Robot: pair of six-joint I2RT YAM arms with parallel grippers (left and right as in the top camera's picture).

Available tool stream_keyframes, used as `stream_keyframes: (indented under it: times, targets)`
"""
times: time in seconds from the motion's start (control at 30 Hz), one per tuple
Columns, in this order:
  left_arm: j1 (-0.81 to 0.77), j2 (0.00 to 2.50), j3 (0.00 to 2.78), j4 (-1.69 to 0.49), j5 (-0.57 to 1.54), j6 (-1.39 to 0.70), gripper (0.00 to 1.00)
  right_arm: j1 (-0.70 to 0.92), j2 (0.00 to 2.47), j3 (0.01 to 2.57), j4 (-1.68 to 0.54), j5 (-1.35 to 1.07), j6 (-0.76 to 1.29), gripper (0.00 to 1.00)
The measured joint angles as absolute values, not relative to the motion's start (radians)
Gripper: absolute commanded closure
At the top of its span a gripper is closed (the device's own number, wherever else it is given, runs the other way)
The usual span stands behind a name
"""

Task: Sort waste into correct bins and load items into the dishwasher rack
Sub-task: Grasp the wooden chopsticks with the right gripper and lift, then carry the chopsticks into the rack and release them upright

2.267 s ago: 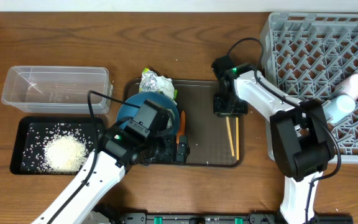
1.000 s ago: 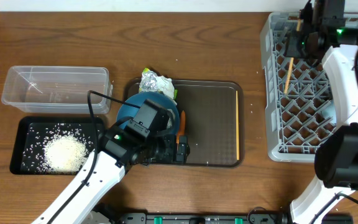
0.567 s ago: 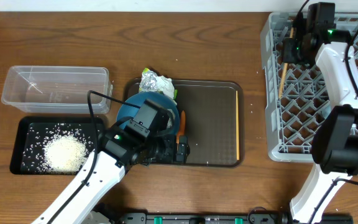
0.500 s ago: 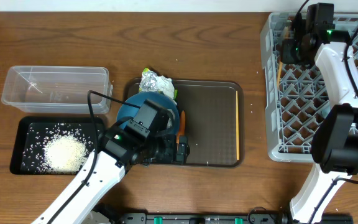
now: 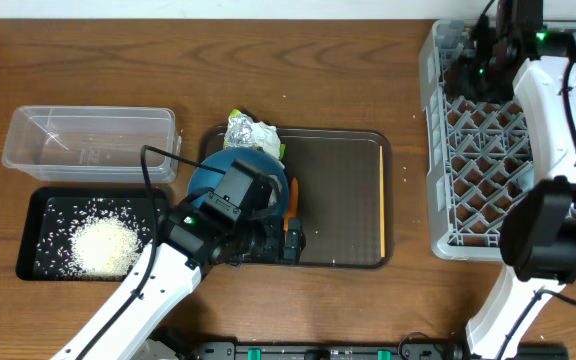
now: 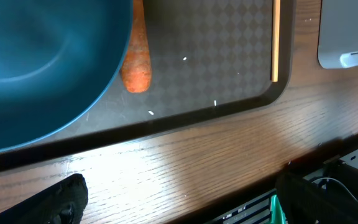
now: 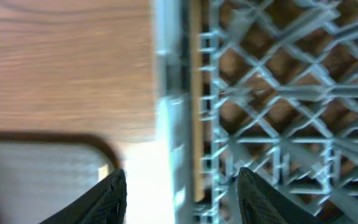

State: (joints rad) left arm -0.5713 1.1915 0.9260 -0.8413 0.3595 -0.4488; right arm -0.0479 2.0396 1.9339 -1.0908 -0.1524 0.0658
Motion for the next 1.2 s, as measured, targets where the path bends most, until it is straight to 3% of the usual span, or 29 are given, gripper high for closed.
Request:
stream_keyframes:
  times: [0.13, 0.27, 0.6, 0.87, 1.2]
  targets:
    - [-0.571, 1.192, 0.926, -0.841, 0.360, -0.449, 0.00, 0.022, 1.976, 1.946, -1.194, -0.207, 0.075, 0.49]
    - [-0.571, 1.192, 0.926, -0.841, 0.360, -0.449, 0.00, 0.136, 1.941, 1.930, -1.244, -0.232, 0.099, 0.46]
    - [-0.571, 1.192, 0.926, -0.841, 0.360, -0.449, 0.00, 0.404, 1.941, 1.514, -1.013, -0.134, 0.322, 0.42]
    - [-0.571, 1.192, 0.926, -0.841, 0.360, -0.449, 0.00, 0.432, 1.941, 1.348, -0.948, -0.100, 0.429, 0.35]
    - [-0.571, 1.192, 0.926, -0.841, 0.360, -0.449, 0.00, 0.432, 1.938, 1.234, -0.854, -0.091, 0.457, 0.34]
